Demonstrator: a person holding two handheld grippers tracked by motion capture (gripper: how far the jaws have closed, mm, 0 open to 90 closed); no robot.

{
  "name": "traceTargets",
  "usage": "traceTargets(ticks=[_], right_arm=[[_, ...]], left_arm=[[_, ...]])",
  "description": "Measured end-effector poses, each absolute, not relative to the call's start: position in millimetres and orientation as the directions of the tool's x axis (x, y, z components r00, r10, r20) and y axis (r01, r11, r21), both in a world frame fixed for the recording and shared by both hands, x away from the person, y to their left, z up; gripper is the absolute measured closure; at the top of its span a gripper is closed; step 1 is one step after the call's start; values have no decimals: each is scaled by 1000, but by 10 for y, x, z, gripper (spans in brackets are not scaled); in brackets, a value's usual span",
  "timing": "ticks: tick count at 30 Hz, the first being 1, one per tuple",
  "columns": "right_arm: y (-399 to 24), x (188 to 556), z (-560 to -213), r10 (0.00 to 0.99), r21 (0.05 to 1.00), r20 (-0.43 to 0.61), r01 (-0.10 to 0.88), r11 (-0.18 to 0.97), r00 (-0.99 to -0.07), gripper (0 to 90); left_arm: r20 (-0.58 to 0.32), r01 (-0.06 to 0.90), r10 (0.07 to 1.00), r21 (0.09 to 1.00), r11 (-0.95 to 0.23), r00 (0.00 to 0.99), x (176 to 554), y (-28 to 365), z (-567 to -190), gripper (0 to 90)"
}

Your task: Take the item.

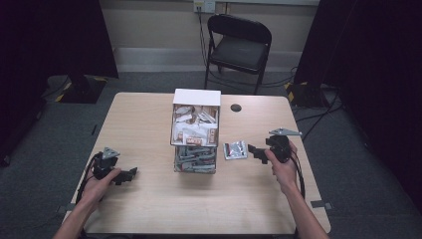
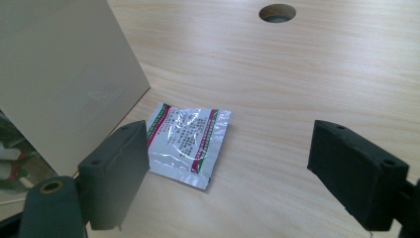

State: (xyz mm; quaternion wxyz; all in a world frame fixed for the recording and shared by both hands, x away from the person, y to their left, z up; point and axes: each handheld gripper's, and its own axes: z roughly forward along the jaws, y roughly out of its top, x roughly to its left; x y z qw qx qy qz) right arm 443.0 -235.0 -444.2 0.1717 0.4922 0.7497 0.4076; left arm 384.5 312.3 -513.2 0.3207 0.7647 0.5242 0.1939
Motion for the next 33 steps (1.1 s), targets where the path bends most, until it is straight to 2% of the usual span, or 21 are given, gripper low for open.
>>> traceTargets(ticks=[14,33], right_arm=[[-2557,4090,-4271,897,799,123,579,164,-424,151],[-3025,3732,-4390,938,757,126,643,119,-322,154]], left_arm=[[-40,676,926,695,-245,377,3848,3120,-5134,0],[-35,676,925,693,-251,379,3854,3118,-5131,0]])
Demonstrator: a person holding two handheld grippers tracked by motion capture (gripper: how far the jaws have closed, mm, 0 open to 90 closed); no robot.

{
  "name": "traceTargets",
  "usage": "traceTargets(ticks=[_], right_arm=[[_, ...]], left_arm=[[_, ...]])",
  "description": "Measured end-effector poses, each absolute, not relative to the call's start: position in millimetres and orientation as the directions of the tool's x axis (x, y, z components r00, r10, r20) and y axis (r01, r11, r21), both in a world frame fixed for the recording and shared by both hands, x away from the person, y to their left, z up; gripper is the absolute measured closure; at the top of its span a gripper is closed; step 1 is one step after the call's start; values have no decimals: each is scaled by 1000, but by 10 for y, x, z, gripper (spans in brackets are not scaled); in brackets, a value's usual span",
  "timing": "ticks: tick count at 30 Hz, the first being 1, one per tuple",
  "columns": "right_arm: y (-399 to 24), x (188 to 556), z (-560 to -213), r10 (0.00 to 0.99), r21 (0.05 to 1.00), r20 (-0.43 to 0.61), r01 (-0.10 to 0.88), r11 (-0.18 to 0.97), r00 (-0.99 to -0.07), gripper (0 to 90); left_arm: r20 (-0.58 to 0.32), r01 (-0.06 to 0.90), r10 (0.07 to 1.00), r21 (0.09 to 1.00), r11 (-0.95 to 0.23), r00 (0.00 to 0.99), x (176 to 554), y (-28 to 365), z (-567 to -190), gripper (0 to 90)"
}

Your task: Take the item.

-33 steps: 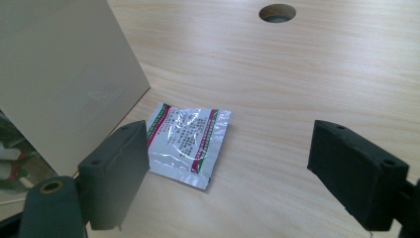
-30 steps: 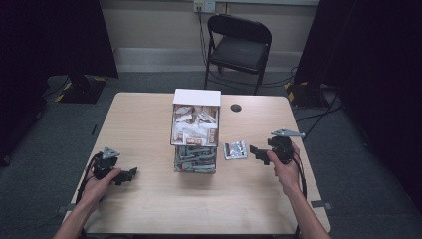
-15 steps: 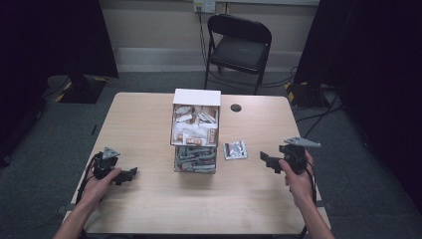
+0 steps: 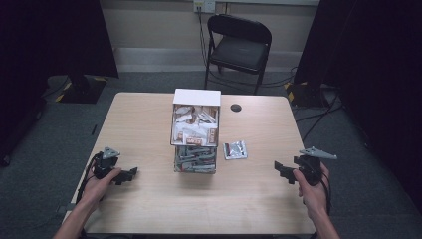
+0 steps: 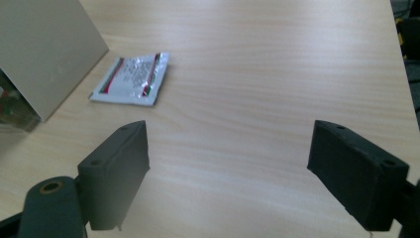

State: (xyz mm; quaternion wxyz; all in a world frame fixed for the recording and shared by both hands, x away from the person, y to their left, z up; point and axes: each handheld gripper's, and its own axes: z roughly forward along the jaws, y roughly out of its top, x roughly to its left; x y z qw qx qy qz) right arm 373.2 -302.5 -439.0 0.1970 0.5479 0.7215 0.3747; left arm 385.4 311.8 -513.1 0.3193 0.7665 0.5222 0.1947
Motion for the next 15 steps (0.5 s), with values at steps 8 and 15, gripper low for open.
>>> traceTargets(ticks=[8,15], right_arm=[[-3219,3684,-4619,970,718,87,690,97,-227,151],[-3324,3682,-4814,979,674,75,734,90,-189,151]], left_arm=[[-36,677,925,692,-250,379,3853,3117,-5131,0],[-39,677,925,694,-246,377,3854,3115,-5133,0]])
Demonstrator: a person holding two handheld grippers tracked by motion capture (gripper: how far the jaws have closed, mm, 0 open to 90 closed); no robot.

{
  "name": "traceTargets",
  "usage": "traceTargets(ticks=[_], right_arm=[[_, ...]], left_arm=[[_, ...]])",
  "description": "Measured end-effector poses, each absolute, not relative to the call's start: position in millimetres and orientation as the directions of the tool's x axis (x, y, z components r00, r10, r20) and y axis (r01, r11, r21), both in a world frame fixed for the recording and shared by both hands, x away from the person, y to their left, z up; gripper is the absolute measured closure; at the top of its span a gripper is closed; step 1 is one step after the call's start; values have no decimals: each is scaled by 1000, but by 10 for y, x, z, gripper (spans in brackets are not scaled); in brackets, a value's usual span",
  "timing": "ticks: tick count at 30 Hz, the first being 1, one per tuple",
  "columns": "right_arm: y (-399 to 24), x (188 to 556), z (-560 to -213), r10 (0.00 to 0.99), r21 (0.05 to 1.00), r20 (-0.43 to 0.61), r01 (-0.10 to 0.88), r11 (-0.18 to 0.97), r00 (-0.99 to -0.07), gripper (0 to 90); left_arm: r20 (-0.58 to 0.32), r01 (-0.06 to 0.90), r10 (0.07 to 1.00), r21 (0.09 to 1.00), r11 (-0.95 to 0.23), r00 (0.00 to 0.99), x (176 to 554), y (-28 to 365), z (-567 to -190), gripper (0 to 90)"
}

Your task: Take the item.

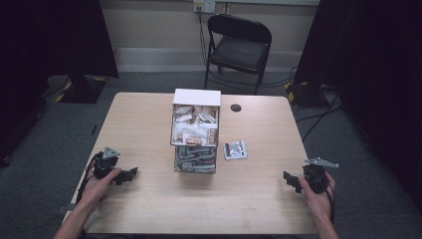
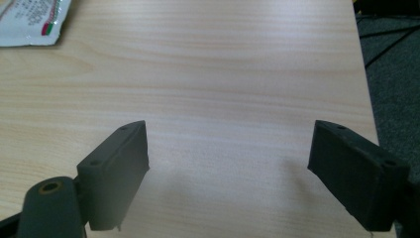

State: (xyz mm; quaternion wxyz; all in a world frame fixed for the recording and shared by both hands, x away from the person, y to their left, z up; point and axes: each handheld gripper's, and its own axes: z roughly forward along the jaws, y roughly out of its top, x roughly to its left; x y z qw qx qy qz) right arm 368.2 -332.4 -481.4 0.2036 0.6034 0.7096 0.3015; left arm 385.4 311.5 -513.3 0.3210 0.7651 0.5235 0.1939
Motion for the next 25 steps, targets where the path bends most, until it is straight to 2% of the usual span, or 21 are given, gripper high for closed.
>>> traceTargets(ticks=[10,16,19,25], right_arm=[[-3167,3691,-4931,983,650,1,747,140,-185,136],[-3070,3662,-4957,987,653,-14,746,130,-160,82],[-3047,3632,-4979,982,660,-18,735,154,-190,31],[-3027,3627,-5019,984,681,-18,718,143,-178,0]], left_arm=[[-35,676,925,693,-250,379,3853,3118,-5132,0],[-35,676,925,692,-251,379,3853,3118,-5131,0],[-35,677,925,692,-251,379,3853,3118,-5130,0],[-35,677,925,692,-252,379,3853,3119,-5130,0]])
